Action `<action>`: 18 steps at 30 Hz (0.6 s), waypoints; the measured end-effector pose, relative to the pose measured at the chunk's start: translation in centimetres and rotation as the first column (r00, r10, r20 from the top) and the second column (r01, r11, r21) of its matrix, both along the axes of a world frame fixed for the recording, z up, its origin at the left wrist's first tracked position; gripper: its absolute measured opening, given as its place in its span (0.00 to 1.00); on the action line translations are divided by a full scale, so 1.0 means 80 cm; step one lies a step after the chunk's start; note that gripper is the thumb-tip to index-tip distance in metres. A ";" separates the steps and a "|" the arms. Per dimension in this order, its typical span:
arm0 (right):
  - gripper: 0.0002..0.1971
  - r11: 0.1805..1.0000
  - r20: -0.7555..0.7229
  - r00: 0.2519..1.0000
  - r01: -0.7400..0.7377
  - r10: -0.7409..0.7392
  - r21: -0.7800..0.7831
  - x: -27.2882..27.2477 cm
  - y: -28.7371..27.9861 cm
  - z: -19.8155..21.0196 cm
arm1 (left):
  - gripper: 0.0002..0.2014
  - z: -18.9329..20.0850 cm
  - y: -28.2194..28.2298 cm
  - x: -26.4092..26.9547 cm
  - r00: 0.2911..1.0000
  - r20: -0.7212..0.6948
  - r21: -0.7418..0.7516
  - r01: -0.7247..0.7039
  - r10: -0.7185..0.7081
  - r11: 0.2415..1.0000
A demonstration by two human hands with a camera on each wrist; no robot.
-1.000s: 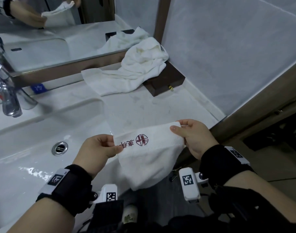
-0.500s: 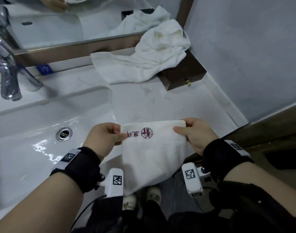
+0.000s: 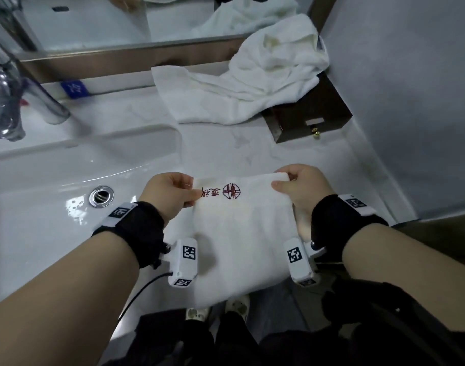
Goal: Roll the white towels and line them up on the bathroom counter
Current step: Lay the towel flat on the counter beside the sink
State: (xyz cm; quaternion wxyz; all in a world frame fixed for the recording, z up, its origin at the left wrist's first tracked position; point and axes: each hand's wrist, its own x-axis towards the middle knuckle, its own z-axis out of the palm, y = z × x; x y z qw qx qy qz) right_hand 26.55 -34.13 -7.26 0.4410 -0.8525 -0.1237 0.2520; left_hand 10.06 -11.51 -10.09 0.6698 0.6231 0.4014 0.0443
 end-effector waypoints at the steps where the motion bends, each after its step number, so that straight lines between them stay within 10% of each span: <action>1: 0.09 1.000 -0.005 1.000 -0.021 0.021 -0.013 0.003 0.001 0.000 | 0.12 -0.001 0.001 0.001 1.000 0.007 -0.010 0.006 -0.006 1.000; 18: 0.09 0.936 0.177 0.927 -0.297 0.330 -0.188 0.019 0.004 -0.009 | 0.22 -0.018 0.005 -0.002 1.000 0.015 -0.167 0.020 -0.017 0.986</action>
